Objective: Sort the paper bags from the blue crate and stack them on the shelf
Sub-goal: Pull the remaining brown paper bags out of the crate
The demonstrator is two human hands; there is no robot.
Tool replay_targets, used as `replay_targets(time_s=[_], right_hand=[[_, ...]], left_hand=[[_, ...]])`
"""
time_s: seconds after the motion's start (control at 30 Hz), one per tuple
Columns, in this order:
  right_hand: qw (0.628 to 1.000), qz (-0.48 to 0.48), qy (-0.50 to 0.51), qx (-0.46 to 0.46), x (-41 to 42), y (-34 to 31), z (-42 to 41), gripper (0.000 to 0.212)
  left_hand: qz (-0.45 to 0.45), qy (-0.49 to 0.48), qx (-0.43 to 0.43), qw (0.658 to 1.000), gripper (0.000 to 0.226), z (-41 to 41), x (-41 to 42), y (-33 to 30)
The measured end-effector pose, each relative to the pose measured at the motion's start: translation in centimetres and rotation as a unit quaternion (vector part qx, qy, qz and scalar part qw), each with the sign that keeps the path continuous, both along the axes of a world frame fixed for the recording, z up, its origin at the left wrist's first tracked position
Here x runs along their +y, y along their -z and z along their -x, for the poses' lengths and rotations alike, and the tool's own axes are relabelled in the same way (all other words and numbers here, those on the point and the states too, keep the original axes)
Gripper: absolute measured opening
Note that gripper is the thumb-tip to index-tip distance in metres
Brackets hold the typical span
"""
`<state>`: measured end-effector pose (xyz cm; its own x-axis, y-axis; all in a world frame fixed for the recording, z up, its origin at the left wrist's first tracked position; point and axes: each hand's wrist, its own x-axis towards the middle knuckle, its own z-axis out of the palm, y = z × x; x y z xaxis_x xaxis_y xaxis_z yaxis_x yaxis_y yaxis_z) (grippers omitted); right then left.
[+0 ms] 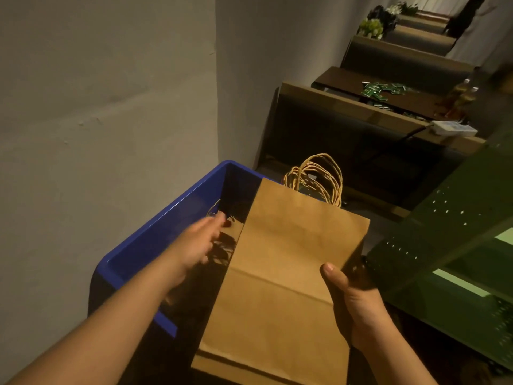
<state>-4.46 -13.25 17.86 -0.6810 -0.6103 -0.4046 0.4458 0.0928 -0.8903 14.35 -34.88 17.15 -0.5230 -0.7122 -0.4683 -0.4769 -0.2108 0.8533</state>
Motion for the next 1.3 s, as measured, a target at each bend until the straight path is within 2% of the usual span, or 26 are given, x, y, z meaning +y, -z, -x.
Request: replay_targets(time_s=[0.07, 0.17, 0.37, 0.5, 0.57, 0.63, 0.7, 0.8, 0.9, 1.03, 1.1, 1.2, 1.3], right_hand=[[1.0, -0.014, -0.006, 0.015, 0.3, 0.3, 0.5, 0.028], [1.0, -0.014, -0.003, 0.016, 0.7, 1.0, 1.0, 0.026], [0.999, -0.025, 0.023, -0.008, 1.1, 1.7, 1.5, 0.044], [0.998, -0.023, 0.055, -0.027, 1.4, 2.1, 2.2, 0.037], [0.997, -0.02, 0.072, -0.025, 1.4, 2.2, 2.3, 0.043], [0.996, -0.02, 0.088, -0.026, 1.3, 2.2, 2.2, 0.058], [0.995, -0.025, 0.094, -0.029, 1.3, 2.3, 2.1, 0.063], [0.994, -0.033, 0.096, -0.037, 1.4, 2.5, 2.0, 0.063], [0.993, -0.036, 0.099, -0.046, 1.4, 2.5, 1.9, 0.056], [0.991, -0.041, 0.118, -0.049, 1.5, 2.6, 1.8, 0.064], [0.99, -0.039, 0.123, -0.05, 1.5, 2.6, 1.7, 0.059], [0.991, -0.017, 0.118, -0.058, 1.6, 2.6, 1.7, 0.054], [0.993, -0.016, 0.102, -0.053, 1.5, 2.6, 1.6, 0.052]], left_hand=[[-0.016, -0.076, -0.012, 0.997, 0.033, 0.1, -2.5, 0.7], [-0.079, -0.134, -0.06, 0.986, 0.037, 0.1, -4.6, 3.0], [-0.184, -0.125, -0.13, 0.966, 0.03, 0.8, -4.3, 6.6], [-0.189, -0.097, -0.181, 0.96, 0.029, 1.4, -3.9, 8.6], [-0.185, -0.078, -0.193, 0.96, 0.028, 2.0, -3.5, 8.7], [-0.185, -0.07, -0.194, 0.961, 0.03, 2.9, -3.1, 8.1], [-0.196, -0.095, -0.179, 0.959, 0.036, 3.7, -3.1, 8.1], [-0.226, -0.129, -0.14, 0.955, 0.049, 4.5, -3.4, 8.5], [-0.24, -0.158, -0.127, 0.949, 0.051, 4.7, -3.6, 9.1], [-0.241, -0.179, -0.122, 0.946, 0.038, 4.4, -4.1, 9.9], [-0.225, -0.165, -0.128, 0.952, 0.029, 4.0, -4.2, 10.2], [-0.217, -0.149, -0.134, 0.955, 0.032, 3.6, -4.8, 10.8], [-0.176, -0.107, -0.146, 0.968, 0.022, 3.5, -4.9, 10.4]])
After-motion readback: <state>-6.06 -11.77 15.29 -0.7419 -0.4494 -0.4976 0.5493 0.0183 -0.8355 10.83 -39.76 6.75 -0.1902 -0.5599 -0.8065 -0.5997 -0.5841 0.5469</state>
